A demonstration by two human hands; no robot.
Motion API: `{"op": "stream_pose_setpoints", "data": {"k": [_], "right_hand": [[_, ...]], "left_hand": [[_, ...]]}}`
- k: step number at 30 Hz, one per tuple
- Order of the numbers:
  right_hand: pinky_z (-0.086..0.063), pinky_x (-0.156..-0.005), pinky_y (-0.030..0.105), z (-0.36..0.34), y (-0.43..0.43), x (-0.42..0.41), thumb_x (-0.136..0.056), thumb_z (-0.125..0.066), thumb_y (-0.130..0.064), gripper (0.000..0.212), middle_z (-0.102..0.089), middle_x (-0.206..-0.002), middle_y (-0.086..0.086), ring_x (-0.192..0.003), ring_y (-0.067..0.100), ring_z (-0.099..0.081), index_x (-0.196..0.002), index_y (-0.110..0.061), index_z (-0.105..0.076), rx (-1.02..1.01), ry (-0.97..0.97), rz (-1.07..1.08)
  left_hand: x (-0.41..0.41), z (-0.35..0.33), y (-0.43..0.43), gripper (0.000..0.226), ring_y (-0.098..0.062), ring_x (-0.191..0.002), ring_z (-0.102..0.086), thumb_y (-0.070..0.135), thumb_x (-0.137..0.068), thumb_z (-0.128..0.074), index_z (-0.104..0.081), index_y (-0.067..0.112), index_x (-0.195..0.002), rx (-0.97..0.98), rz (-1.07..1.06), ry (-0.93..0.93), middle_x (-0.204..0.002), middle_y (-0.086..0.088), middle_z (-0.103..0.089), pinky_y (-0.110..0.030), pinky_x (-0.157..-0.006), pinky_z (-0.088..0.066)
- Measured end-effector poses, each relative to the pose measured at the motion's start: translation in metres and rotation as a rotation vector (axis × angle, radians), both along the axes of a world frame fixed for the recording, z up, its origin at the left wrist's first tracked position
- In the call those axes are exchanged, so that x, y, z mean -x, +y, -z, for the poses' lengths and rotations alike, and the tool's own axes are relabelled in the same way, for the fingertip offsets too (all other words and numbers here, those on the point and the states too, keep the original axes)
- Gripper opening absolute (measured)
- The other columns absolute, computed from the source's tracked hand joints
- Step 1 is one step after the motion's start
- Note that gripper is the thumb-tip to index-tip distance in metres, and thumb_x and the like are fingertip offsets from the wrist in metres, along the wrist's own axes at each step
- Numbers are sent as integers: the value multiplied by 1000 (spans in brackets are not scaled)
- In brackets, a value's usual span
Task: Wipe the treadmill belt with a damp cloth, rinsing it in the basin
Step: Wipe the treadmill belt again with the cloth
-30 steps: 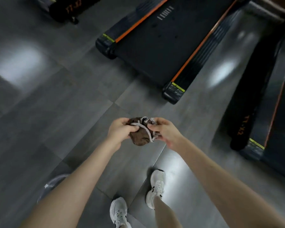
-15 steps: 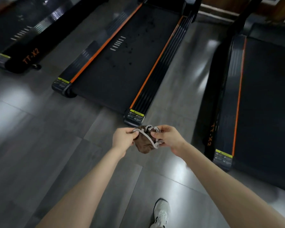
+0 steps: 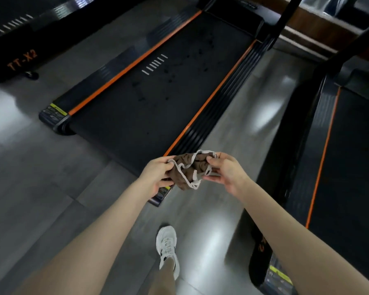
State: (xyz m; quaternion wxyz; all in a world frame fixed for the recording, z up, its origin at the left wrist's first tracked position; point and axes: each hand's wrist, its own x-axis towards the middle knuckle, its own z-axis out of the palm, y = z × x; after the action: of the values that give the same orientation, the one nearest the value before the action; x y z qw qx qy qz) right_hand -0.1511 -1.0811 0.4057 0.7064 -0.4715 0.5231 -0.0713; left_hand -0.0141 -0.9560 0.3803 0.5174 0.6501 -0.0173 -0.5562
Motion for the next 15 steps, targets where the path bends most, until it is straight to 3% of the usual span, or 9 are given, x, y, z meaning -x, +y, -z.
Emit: {"op": "stream_pose_setpoints", "data": {"k": [7, 11, 15], "right_hand": [[-56, -82, 41, 47, -133, -81, -91, -58, -3, 12, -64, -93, 10, -91, 26, -63, -85, -14, -58, 131, 61, -71], [-57, -79, 40, 75, -210, -120, -91, -58, -4, 12, -62, -93, 10, -90, 25, -62, -84, -14, -59, 112, 81, -151], [-58, -67, 33, 105, -293, -158, -92, -57, -6, 12, -63, -87, 8, -82, 21, -63, -86, -15, -58, 116, 113, -215]], "left_hand": [[-79, 69, -115, 32, -20, -106, -62, 4, -95, -50, -61, 14, -123, 26, 92, -77, -112, -7, -67, -45, -98, -47], [-115, 96, -177, 32, -17, -97, -62, 3, -95, -49, -59, 13, -124, 36, 62, -181, -104, -5, -66, -36, -89, -51], [-147, 132, -242, 29, -17, -95, -63, 0, -93, -51, -65, 11, -115, -45, 70, -361, -104, -7, -67, -29, -81, -52]]}}
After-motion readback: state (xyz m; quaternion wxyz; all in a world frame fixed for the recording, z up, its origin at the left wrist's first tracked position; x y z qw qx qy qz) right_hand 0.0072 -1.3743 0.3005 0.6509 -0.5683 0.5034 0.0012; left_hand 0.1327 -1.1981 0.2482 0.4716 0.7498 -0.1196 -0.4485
